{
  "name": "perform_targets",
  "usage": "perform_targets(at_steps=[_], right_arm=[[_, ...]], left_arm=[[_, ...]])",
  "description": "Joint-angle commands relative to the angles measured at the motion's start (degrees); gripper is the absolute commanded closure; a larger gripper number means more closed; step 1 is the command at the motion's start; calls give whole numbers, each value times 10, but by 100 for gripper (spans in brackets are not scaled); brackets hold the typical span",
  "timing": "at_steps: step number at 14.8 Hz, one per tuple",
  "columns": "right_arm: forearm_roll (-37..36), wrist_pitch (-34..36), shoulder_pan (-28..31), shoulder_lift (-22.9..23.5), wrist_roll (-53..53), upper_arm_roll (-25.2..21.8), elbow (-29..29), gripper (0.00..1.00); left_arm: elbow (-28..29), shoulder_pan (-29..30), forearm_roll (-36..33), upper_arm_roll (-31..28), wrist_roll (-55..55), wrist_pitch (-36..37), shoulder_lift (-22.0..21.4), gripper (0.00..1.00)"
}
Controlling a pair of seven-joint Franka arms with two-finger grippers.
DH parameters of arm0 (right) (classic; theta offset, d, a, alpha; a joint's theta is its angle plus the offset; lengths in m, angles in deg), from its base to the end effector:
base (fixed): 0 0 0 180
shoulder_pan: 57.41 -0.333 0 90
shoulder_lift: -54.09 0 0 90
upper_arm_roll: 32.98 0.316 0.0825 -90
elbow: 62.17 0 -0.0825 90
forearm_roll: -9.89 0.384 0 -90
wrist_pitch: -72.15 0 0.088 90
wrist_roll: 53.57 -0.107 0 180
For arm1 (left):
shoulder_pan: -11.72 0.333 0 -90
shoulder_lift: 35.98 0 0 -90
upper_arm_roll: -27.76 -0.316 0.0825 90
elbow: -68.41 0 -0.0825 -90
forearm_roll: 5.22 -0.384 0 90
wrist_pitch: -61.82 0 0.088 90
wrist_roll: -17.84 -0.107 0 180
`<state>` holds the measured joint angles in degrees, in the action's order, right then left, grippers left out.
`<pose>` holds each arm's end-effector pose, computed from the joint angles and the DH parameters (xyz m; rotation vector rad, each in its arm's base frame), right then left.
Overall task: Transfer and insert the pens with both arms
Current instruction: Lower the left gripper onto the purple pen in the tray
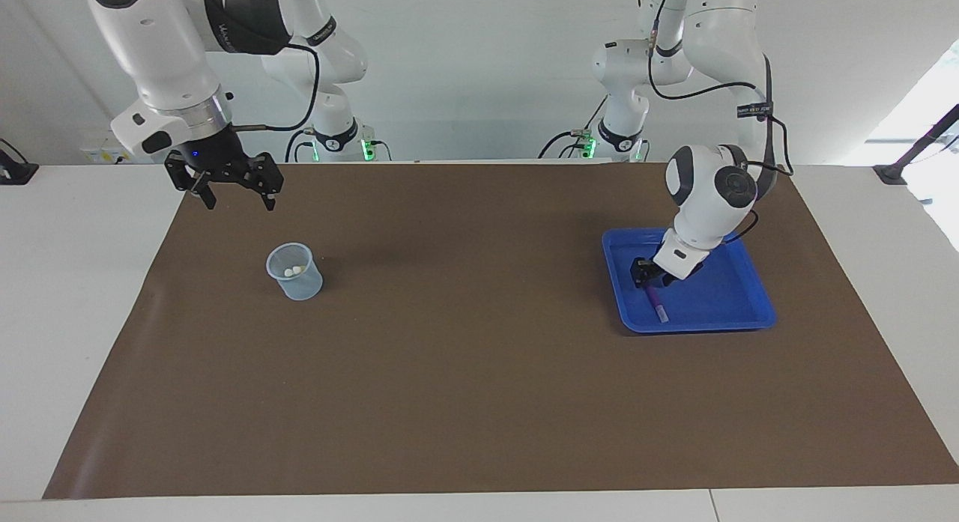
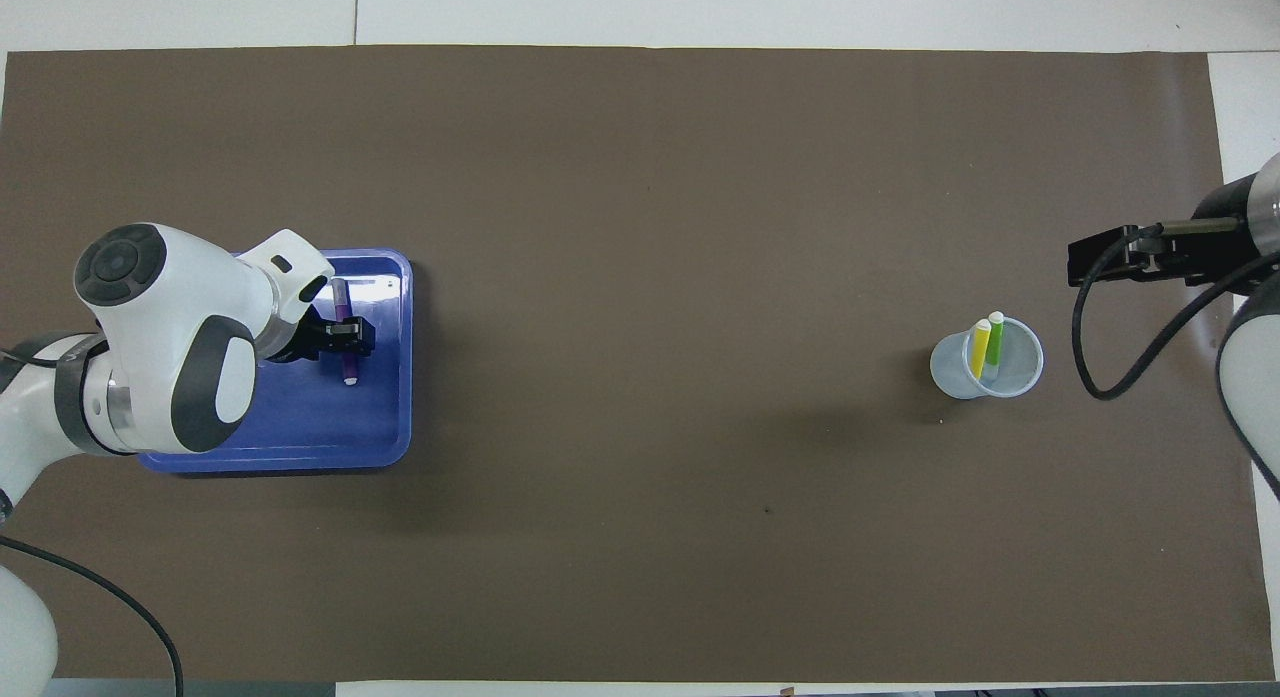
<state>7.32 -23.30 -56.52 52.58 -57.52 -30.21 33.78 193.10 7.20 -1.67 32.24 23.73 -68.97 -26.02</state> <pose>0.5531 0.0141 0.5982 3.0960 -0.0500 0.0308 0.5408 -0.0868 0.3065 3.0895 -0.0178 -0.1146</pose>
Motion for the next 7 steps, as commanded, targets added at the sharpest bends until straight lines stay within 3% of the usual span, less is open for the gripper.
perform_targets(at_steps=[1,3,7], right_arm=[[-9,20,1,10,-11,2,-22,0],[-3,27,2,12,-12,2,-31,0],[0,61,3,28,-12,0,-70,0]], left_arm=[[1,-6,-11,-4,-1,-12,6,45],[1,-6,-11,-4,-1,-12,6,64],[0,-6,-11,-4,-2,-10,6,87]])
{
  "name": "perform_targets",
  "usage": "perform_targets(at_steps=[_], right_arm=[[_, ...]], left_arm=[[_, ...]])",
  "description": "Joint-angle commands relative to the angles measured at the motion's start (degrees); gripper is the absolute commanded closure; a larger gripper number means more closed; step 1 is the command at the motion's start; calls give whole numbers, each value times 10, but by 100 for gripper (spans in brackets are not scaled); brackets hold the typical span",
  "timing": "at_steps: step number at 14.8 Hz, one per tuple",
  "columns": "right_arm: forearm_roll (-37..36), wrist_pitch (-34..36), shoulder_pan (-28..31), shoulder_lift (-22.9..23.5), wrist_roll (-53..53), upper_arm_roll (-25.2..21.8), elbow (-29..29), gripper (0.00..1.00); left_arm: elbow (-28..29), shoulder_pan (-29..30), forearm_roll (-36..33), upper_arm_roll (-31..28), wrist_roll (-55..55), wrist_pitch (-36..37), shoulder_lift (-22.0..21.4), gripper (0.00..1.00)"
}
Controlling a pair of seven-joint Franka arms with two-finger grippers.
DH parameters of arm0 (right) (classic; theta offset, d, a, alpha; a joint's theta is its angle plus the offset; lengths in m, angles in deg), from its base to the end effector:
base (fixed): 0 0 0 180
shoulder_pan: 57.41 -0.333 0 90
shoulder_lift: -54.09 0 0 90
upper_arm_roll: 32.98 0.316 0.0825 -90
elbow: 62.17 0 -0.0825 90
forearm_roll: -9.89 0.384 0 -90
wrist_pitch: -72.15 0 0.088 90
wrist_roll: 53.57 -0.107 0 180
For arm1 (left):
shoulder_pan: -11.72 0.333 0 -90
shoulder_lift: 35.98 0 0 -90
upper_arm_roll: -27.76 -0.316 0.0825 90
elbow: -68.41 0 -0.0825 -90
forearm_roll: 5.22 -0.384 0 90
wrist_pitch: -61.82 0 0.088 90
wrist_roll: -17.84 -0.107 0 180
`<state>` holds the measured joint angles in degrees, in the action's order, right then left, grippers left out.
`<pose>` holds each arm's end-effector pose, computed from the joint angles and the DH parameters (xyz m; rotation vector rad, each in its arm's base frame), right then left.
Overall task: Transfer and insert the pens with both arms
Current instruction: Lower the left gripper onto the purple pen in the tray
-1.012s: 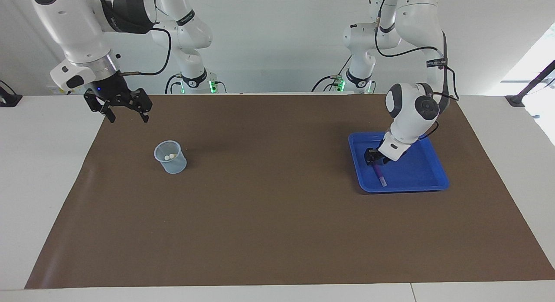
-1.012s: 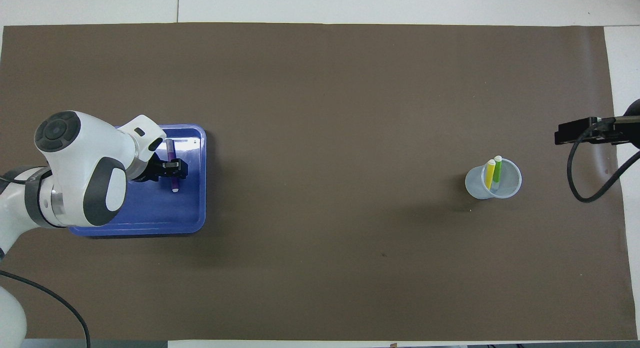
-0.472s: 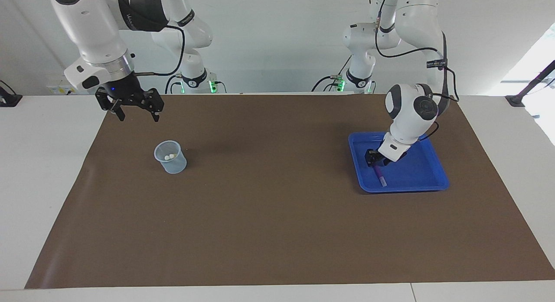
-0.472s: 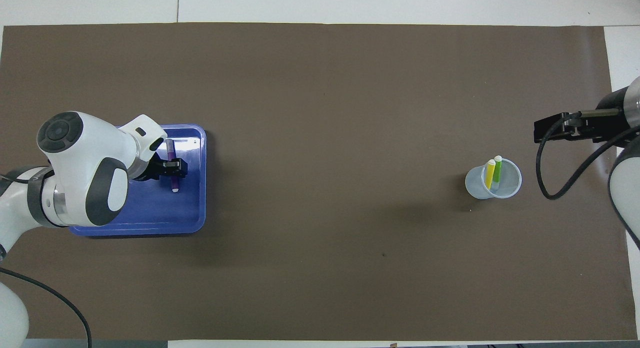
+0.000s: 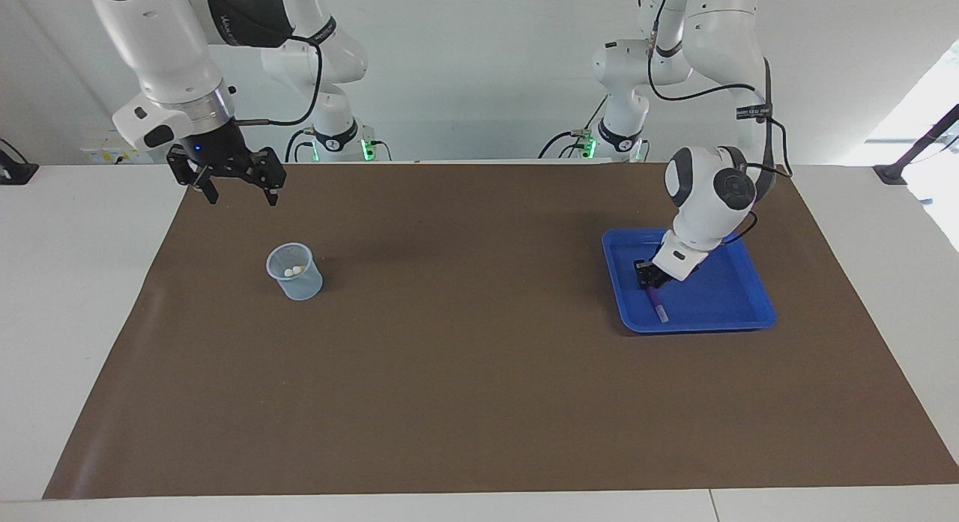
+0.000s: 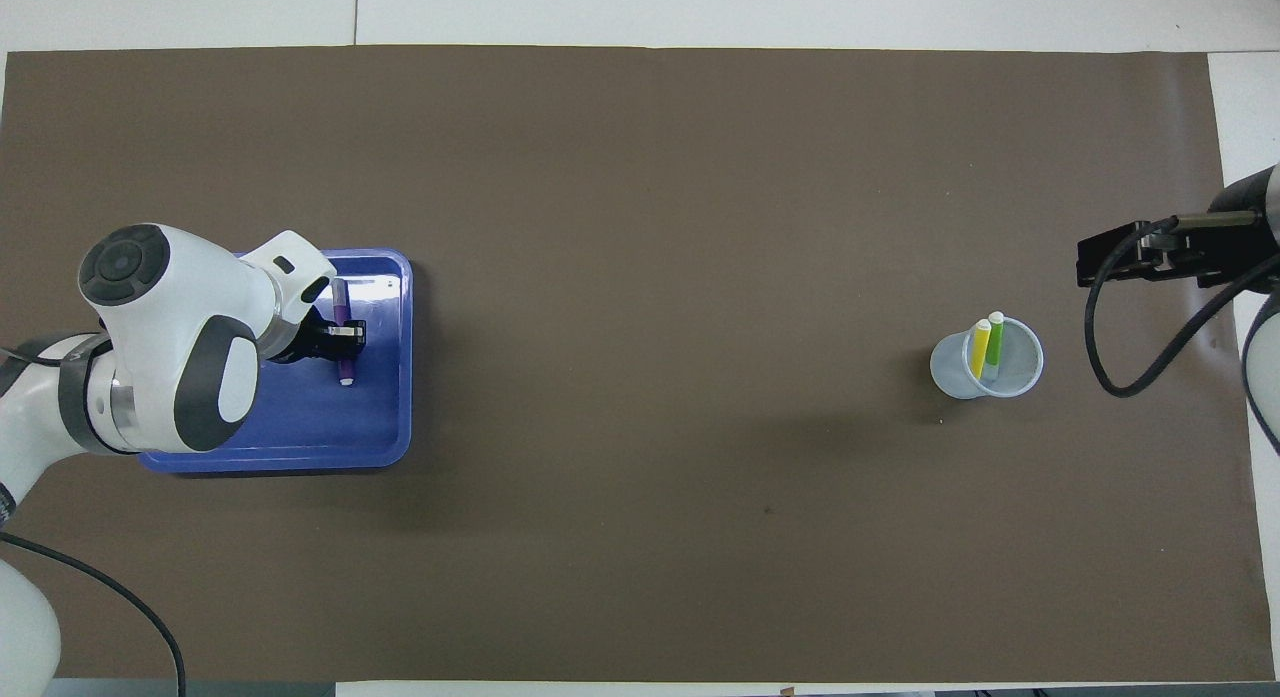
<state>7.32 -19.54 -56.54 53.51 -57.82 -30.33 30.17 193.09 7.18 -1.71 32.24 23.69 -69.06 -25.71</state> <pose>0.5534 0.0126 0.6135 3.0956 -0.0646 0.0018 0.5408 -0.0870 0.3037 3.0900 -0.0198 -0.1202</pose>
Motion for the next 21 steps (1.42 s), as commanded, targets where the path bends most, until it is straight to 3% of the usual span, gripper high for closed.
perform_targets(at_steps=[1,2,8,18,21], right_arm=[[1,21,2,19,-15,2,-33,0],[1,22,2,20,-23,2,-31,0],[2,27,2,11,-30,2,-21,0],[49,29,5,-10,-31,4,-8,0],[49,28,6,-14,-30,3,0,0]], left_arm=[[0,-6,-11,-4,-1,-9,3,96],[0,-6,-11,-4,-1,-8,3,100],[-16,3,-11,-4,-2,18,4,100],[-117,15,3,-5,7,186,-15,100],[-189,24,64,-6,53,291,-18,100]])
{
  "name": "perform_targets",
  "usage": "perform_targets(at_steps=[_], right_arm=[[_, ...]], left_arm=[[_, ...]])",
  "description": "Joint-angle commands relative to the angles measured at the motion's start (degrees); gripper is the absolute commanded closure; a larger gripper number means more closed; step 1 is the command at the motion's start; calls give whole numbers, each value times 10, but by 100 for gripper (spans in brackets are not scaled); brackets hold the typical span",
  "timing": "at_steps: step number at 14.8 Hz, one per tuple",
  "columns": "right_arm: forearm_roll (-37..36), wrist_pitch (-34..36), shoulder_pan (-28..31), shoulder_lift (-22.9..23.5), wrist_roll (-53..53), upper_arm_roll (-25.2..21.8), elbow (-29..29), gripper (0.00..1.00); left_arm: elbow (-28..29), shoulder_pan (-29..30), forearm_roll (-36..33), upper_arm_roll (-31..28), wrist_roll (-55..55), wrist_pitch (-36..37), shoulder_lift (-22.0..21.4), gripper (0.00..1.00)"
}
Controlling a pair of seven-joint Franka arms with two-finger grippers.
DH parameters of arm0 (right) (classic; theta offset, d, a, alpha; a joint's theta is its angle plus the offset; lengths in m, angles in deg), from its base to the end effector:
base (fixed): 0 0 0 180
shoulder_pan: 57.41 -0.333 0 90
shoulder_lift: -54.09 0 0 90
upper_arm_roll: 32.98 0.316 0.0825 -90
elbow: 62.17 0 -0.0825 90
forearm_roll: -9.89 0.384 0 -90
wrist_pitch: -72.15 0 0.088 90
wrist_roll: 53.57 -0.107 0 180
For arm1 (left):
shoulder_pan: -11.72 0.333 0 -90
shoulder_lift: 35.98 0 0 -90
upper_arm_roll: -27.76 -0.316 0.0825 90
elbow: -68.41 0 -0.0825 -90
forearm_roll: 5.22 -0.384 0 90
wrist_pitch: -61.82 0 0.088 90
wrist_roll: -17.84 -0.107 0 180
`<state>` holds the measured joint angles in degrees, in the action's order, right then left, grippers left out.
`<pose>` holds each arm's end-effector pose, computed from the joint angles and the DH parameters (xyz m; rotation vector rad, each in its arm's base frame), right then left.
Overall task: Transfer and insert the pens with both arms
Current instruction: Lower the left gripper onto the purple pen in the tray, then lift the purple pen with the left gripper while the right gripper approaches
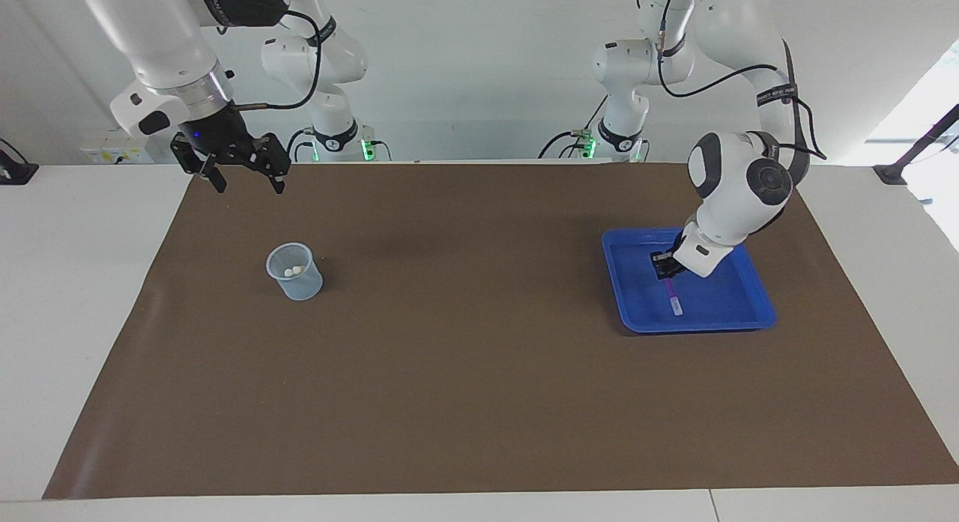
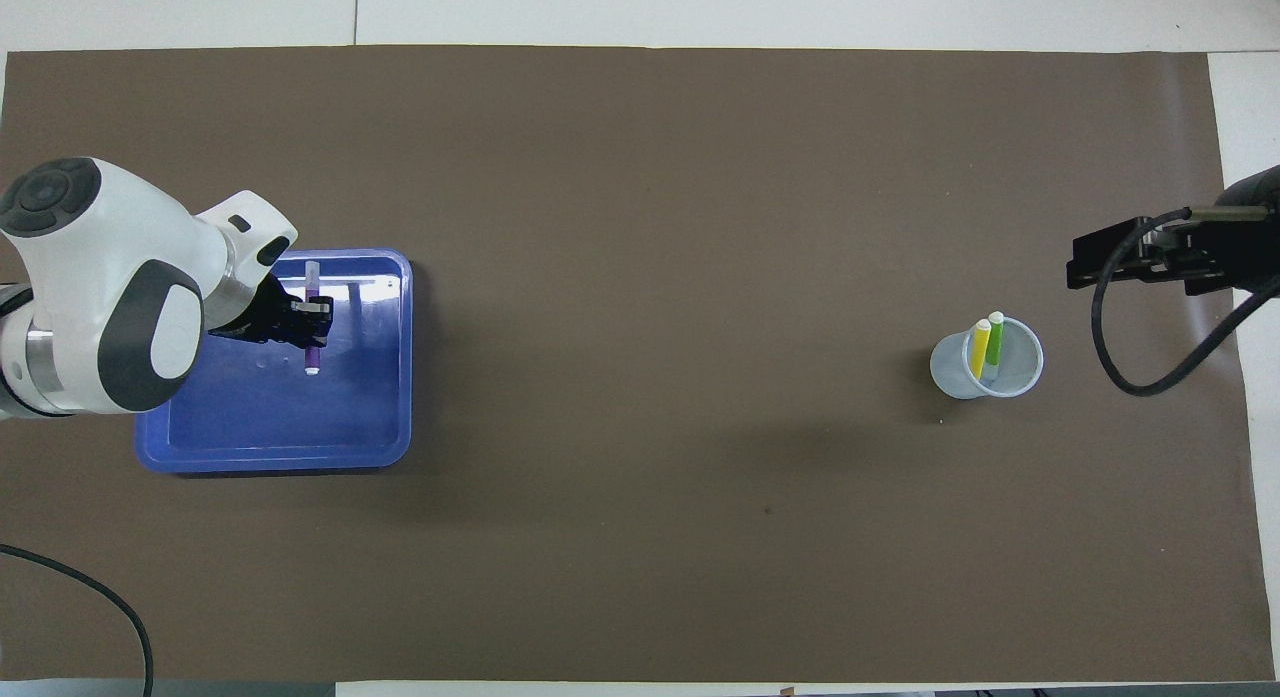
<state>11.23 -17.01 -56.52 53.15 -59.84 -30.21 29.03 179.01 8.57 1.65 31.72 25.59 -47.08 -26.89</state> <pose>0.5472 0.0207 0.6224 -3.1180 0.1193 0.0324 0.5672 -0.0784 0.3926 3.0297 0.0918 -0.3073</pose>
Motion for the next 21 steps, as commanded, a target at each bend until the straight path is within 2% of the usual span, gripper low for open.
perform_targets(at_steps=[1,3,6,8,11,13,16,18,21], right_arm=[[10,2,6,-11,-8,2,12,0],[9,0,7,-11,-8,2,12,0],[9,-1,8,-11,-8,2,13,0],[9,-1,8,-11,-8,2,12,0],[10,-1,1,-11,-10,3,13,0],[27,-7,-15,-10,-10,5,10,0],[127,-28,-20,-7,-12,5,8,0],[163,-47,-42,-5,-38,9,7,0],[227,-100,-82,-4,-97,10,9,0]], left_arm=[[-68,11,50,-1,70,99,-7,100],[-84,11,111,-1,155,127,-20,100],[-78,7,210,2,310,138,-60,100],[-74,2,254,6,443,134,-84,100],[-74,2,334,11,573,125,-106,100],[-72,2,378,21,681,95,-112,100],[-49,1,434,40,768,51,-136,100],[-13,-16,472,61,834,-22,-160,100],[46,-83,519,60,901,-139,-191,100]])
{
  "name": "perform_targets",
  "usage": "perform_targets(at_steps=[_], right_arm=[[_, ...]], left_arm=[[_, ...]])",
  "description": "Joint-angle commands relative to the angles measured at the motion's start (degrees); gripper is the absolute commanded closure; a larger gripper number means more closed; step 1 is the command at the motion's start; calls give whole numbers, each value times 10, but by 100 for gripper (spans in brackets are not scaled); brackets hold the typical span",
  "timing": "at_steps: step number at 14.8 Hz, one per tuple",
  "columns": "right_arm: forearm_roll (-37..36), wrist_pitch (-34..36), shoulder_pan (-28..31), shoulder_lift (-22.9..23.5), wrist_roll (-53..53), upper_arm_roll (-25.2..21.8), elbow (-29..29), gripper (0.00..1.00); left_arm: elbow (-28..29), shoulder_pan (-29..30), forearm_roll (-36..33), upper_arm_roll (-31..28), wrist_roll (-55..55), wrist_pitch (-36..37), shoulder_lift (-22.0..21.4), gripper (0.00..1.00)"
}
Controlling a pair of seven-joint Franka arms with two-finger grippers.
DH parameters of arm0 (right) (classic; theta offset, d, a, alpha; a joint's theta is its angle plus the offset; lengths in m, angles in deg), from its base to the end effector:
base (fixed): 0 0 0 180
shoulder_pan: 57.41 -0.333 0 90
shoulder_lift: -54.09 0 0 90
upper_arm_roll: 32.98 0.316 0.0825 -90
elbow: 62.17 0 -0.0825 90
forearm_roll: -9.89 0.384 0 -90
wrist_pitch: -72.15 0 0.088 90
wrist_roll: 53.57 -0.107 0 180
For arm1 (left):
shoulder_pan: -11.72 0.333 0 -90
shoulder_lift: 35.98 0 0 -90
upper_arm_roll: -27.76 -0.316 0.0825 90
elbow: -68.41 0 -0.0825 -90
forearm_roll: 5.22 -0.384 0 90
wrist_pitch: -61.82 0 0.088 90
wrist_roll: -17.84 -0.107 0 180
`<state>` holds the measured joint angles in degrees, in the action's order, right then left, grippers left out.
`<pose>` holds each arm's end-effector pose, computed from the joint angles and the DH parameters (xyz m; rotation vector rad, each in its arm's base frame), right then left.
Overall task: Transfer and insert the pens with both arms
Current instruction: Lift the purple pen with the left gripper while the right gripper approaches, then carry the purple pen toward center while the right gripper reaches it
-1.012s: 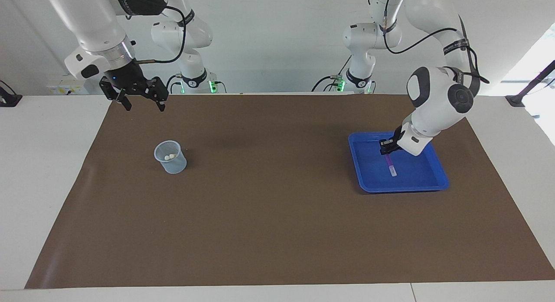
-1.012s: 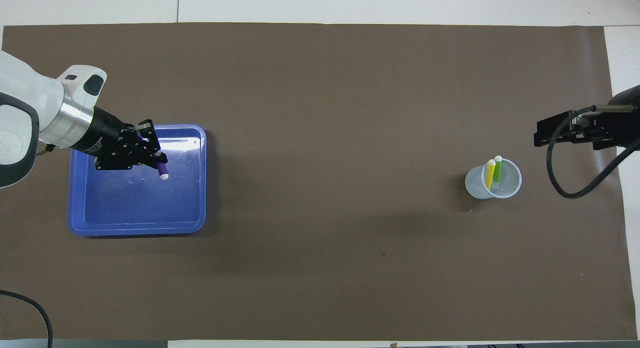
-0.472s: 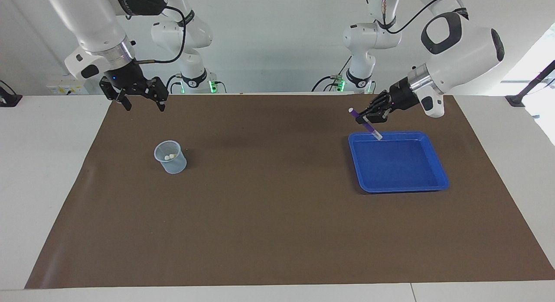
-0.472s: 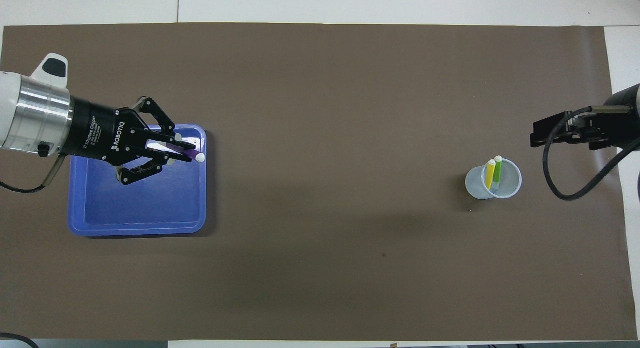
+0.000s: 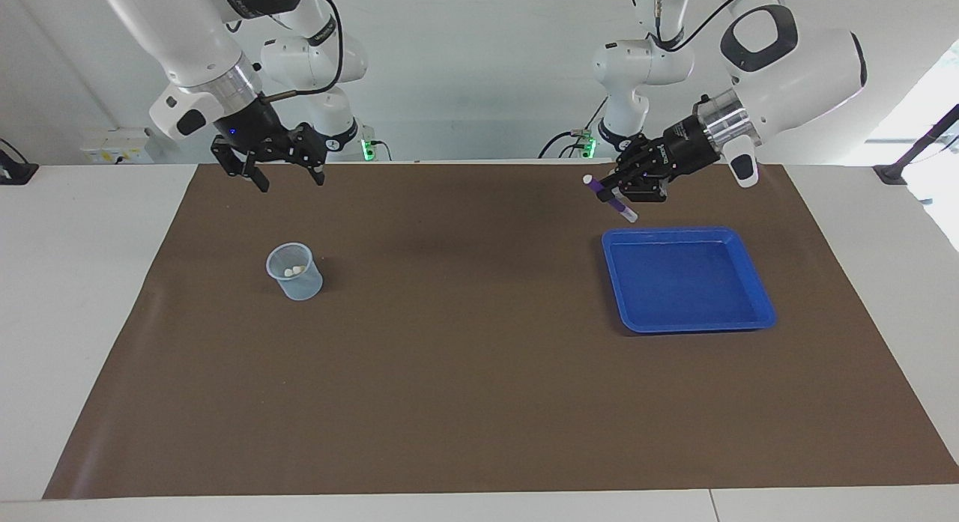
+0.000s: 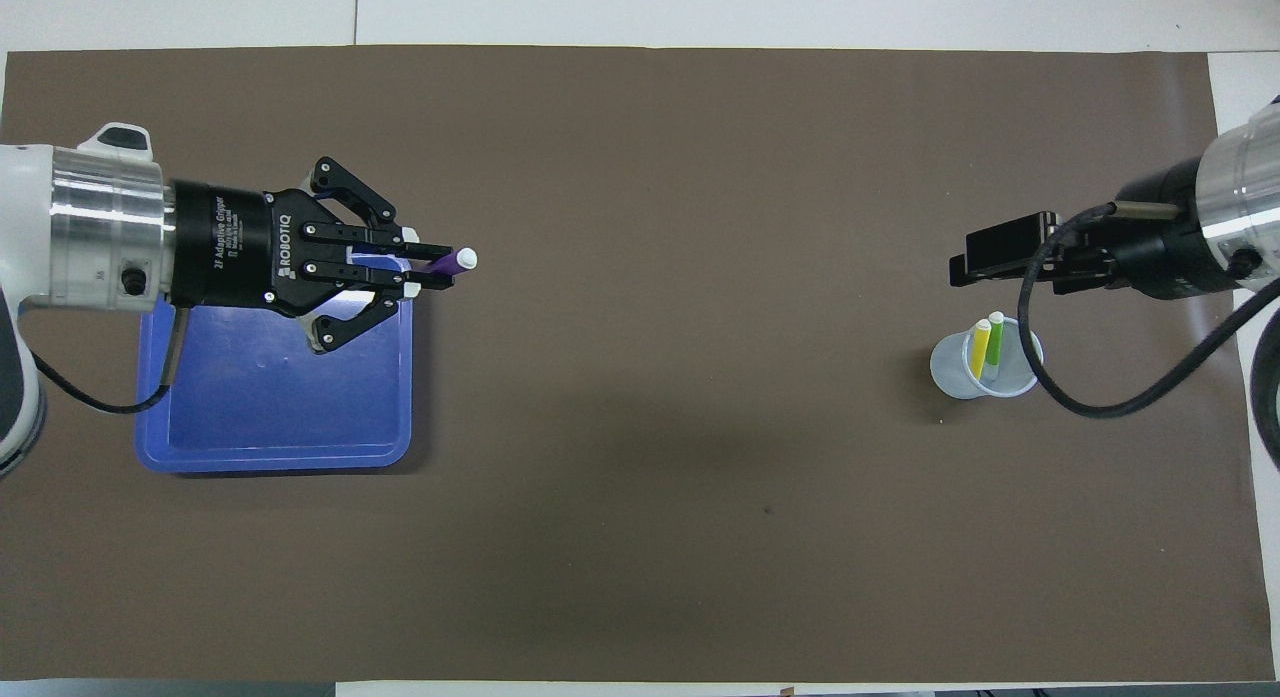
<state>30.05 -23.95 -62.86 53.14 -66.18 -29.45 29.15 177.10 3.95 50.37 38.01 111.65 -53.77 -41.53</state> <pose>0.5479 0.1208 0.6386 -2.7761 0.1158 -0.0443 0.5159 -0.2227 0.5861 1.5806 1.7442 -0.7974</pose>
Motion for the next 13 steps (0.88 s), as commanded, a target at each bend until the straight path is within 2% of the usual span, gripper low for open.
perform_targets(at_steps=[1,5,7,13], right_arm=[[51,-43,-31,-3,-54,2,8,0],[74,-116,-86,-2,-109,2,13,0],[78,-124,-100,-1,-109,2,15,0],[92,-143,-137,5,-101,2,29,0]], left_arm=[[88,-64,45,-3,56,-115,-54,100],[144,-149,98,-2,65,-227,-79,100],[155,-184,113,-3,66,-257,-85,100],[163,-204,170,-2,66,-289,-90,100]])
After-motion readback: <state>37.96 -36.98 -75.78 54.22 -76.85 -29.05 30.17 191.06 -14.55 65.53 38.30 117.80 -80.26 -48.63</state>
